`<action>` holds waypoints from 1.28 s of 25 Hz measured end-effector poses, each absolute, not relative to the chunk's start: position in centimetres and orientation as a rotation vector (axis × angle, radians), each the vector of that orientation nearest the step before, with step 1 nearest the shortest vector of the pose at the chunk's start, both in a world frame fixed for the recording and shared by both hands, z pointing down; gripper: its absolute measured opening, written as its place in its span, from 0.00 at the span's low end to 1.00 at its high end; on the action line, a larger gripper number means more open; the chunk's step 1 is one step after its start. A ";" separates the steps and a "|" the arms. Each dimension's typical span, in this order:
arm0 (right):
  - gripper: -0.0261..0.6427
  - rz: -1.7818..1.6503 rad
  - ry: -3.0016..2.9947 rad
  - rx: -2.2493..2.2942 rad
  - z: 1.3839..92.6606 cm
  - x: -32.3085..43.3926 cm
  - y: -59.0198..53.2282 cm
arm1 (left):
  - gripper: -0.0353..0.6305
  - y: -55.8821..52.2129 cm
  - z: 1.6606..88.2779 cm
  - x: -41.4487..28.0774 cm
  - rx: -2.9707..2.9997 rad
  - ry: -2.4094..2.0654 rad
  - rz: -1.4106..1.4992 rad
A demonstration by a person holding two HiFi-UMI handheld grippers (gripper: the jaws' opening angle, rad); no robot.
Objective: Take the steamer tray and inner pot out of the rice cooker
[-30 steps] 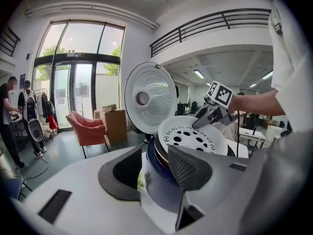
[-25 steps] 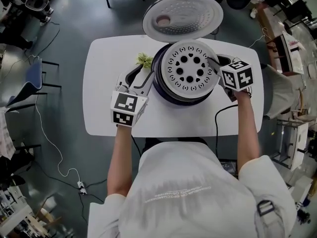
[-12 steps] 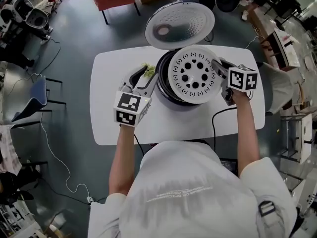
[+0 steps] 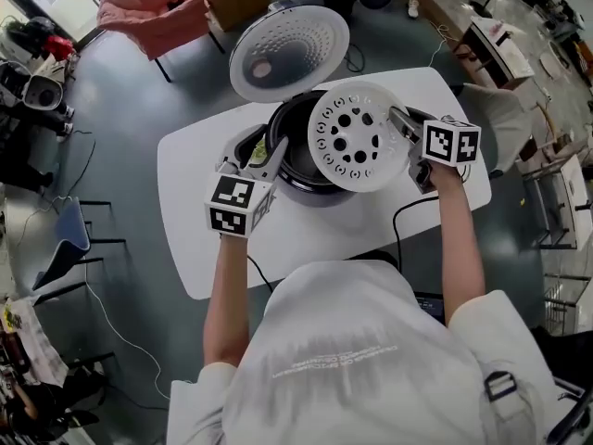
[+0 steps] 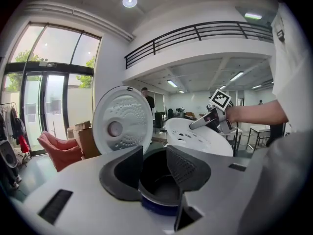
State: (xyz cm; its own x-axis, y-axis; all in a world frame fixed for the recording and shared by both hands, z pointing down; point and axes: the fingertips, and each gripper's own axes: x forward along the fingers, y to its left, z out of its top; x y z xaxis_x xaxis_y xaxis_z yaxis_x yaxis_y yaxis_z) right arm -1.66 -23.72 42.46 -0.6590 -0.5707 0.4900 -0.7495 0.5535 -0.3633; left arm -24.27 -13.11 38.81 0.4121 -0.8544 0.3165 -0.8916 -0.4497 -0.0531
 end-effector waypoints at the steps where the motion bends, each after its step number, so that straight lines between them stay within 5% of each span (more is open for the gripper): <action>1: 0.14 0.793 -2.470 1.111 42.4 -0.7 -23.6 | 0.30 -13.5 38.8 -23.4 2.551 -1.552 0.453; 32: 0.15 1.157 -2.202 1.707 49.0 32.3 -23.0 | 0.30 -21.3 43.5 8.3 2.724 -0.991 0.544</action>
State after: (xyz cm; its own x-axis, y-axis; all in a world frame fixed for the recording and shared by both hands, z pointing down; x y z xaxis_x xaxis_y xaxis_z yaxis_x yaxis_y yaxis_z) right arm 32.32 -22.96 49.02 -0.3546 -0.7752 0.5228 -0.8703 0.0692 -0.4877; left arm 8.32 -21.30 43.48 0.7090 -0.5795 0.4018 -0.6500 -0.7580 0.0538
